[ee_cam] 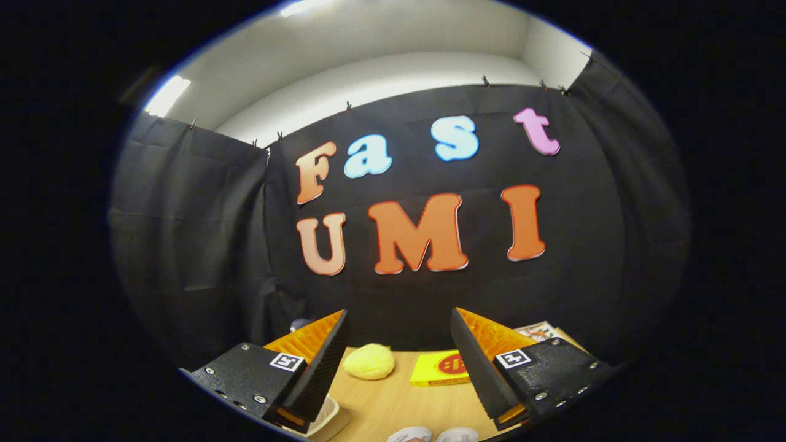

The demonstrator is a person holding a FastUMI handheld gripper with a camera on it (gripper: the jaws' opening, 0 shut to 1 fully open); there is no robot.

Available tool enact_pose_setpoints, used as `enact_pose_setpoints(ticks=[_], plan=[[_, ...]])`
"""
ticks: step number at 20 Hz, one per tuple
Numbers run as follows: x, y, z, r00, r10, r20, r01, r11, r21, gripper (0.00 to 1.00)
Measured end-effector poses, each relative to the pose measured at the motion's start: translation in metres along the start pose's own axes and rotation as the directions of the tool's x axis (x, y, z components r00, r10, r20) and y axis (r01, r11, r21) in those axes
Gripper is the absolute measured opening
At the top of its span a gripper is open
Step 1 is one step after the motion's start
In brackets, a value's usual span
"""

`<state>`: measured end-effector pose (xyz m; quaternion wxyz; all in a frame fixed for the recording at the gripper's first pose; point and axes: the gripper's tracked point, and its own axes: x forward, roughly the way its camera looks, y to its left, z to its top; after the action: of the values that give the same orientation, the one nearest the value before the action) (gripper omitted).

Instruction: Open the storage box then place both shoes into the box .Put the left shoe in first, then the right shoe, with the right side of both shoes facing outward in a uniform manner.

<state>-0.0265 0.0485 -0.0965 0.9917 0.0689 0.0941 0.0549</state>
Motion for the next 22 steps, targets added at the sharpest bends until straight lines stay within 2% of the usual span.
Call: enact_pose_setpoints(ticks=[4,7,9,11,14,16,20,22], plan=[[0.010,0.015,-0.056,0.989,0.046,-0.142,-0.038,0.998,0.057,0.96],[0.008,0.044,-0.109,0.944,0.155,-0.291,-0.118,0.983,0.140,0.94],[0.008,0.057,-0.139,0.909,0.201,-0.366,-0.137,0.971,0.193,0.94],[0.002,0.078,-0.169,0.856,0.272,-0.441,-0.173,0.952,0.251,0.93],[-0.020,0.118,-0.212,0.719,0.432,-0.545,-0.245,0.890,0.384,0.93],[-0.031,0.127,-0.240,0.648,0.473,-0.597,-0.245,0.872,0.424,0.93],[-0.039,0.141,-0.292,0.562,0.498,-0.660,-0.245,0.863,0.442,0.93],[-0.033,0.150,-0.292,0.548,0.553,-0.628,-0.189,0.813,0.551,0.94]])
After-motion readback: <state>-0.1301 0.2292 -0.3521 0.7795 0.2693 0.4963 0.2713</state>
